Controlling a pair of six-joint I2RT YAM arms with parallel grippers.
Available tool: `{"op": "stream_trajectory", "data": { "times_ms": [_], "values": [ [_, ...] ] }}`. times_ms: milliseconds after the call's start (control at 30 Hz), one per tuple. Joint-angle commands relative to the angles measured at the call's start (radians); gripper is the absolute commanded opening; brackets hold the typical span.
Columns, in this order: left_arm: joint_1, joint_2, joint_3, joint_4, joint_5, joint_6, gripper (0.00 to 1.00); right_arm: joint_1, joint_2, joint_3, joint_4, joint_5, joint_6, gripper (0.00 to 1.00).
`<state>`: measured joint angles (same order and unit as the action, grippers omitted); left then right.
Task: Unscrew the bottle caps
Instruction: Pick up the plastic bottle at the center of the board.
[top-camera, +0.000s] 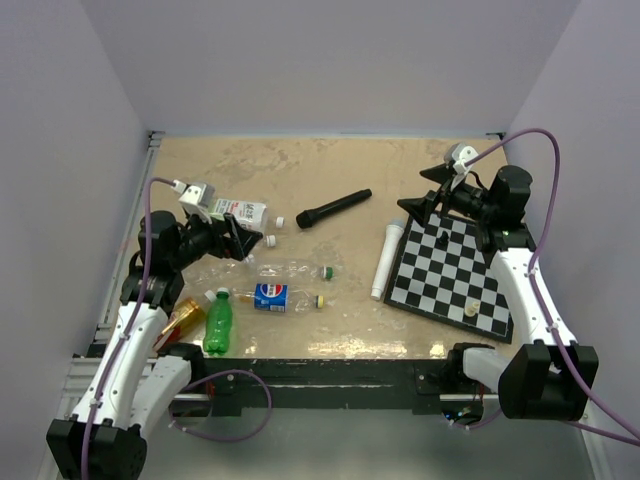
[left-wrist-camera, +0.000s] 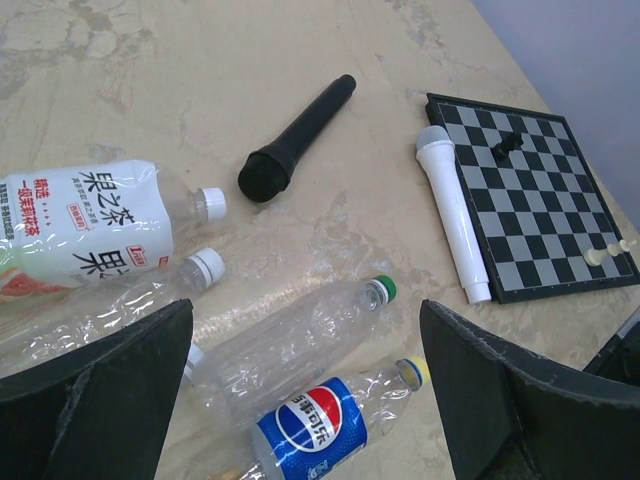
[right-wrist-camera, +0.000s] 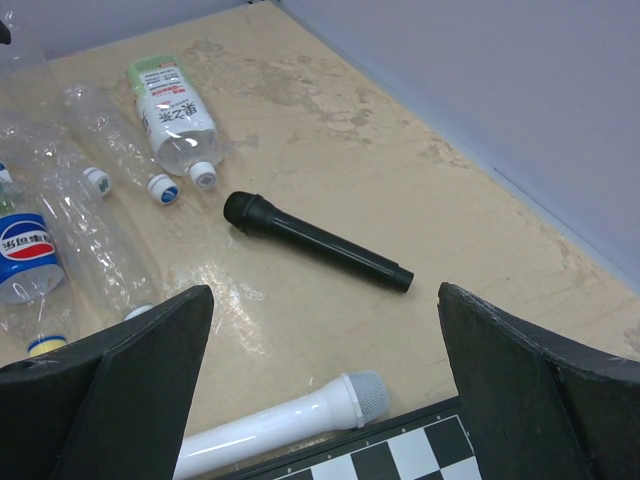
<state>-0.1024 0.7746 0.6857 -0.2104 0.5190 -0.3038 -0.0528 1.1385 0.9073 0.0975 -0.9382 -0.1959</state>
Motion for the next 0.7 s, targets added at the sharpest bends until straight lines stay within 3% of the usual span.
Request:
{"op": "stream_trajectory", "data": {
  "times_ms": [0, 667],
  "values": [
    [-0.02, 0.012, 0.054, -0.014, 0.018, 0.005, 1.0, -0.002, -0.003, 0.012, 0.008, -0.03, -0.014, 0.98],
    [-0.134, 0.087, 0.144, -0.145, -0.108, 0.075, 1.0, -0.002, -0.002, 0.012, 0.007, -0.031, -0.017, 0.98]
  ]
}}
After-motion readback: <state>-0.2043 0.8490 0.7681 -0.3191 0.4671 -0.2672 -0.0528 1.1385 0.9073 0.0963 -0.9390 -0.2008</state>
